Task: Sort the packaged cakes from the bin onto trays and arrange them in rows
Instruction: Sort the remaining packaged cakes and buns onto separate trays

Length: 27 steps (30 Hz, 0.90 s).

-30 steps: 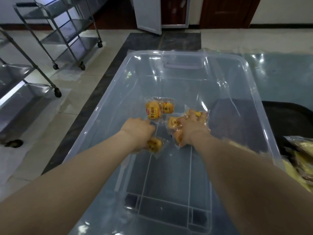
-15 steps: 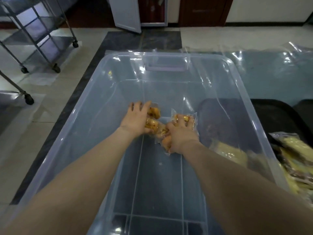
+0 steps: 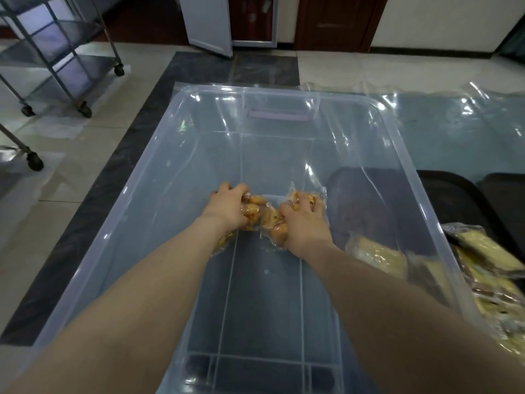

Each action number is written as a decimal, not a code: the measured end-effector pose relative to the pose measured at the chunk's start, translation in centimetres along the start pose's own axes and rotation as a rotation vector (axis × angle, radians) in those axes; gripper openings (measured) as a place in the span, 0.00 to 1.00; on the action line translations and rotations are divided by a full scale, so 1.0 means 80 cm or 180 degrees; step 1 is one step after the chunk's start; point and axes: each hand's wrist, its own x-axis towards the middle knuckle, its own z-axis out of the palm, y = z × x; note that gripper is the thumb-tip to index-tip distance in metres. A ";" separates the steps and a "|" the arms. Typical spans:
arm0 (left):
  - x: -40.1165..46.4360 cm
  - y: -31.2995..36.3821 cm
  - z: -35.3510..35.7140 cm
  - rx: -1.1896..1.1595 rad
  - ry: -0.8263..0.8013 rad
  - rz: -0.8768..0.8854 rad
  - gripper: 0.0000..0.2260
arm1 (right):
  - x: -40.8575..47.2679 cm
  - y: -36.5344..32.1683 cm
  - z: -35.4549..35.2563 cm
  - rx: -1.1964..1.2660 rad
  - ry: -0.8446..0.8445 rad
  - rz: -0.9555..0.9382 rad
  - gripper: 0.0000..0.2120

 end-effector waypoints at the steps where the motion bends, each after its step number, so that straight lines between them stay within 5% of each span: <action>1: -0.003 0.001 -0.002 -0.0068 0.0034 -0.0083 0.26 | 0.000 -0.001 0.000 -0.0061 0.0057 -0.0004 0.28; 13: -0.069 0.049 -0.094 -0.0258 0.0531 -0.0283 0.22 | -0.029 -0.003 -0.082 0.0705 0.0439 -0.0016 0.23; 20: -0.141 0.092 -0.171 -0.1143 0.1441 0.0155 0.21 | -0.068 0.006 -0.213 0.1253 0.1060 -0.0143 0.19; 27: -0.210 0.156 -0.212 -0.1334 0.1914 0.0641 0.24 | -0.150 0.030 -0.274 0.1608 0.1795 -0.0286 0.28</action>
